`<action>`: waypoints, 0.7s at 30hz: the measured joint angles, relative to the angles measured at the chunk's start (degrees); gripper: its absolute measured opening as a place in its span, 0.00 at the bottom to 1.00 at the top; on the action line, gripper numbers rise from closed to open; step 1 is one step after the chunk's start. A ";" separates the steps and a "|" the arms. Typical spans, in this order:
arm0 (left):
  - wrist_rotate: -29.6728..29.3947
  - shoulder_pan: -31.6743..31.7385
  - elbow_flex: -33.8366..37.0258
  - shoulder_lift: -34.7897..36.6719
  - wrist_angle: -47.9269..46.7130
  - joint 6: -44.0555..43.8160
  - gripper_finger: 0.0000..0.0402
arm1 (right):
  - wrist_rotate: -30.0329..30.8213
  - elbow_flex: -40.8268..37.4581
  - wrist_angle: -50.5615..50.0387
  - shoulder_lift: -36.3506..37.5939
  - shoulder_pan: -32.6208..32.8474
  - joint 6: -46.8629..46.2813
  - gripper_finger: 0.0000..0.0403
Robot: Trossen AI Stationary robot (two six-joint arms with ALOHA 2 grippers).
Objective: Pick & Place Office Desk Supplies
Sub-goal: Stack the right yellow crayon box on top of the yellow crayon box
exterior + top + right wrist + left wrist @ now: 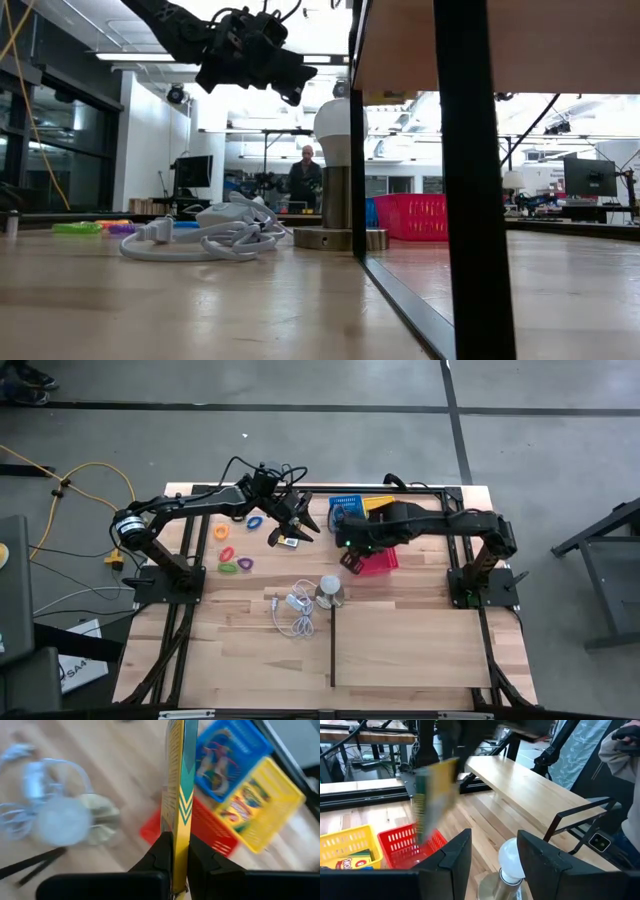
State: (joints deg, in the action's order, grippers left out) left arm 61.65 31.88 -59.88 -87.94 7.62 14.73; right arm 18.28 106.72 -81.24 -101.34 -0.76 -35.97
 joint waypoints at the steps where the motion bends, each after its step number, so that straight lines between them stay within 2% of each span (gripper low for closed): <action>1: -0.01 0.00 0.00 0.00 -0.02 -0.01 0.38 | 0.40 0.00 -1.24 0.00 -0.90 -0.14 0.04; 6: -0.04 0.00 0.00 0.00 -0.04 -0.23 0.38 | 3.00 0.00 -4.24 0.00 -7.02 0.63 0.05; 15: -0.96 0.00 0.00 0.00 -0.07 -1.26 0.38 | 0.35 -0.03 -1.98 -0.39 -20.60 4.76 0.05; 21: -0.98 0.00 0.00 0.00 -0.13 -1.55 0.38 | -0.43 -8.48 3.43 -0.55 -25.69 4.64 0.05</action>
State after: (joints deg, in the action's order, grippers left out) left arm 60.66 31.88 -59.88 -87.94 7.49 13.19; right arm 17.85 98.24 -77.81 -101.89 -26.46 -31.33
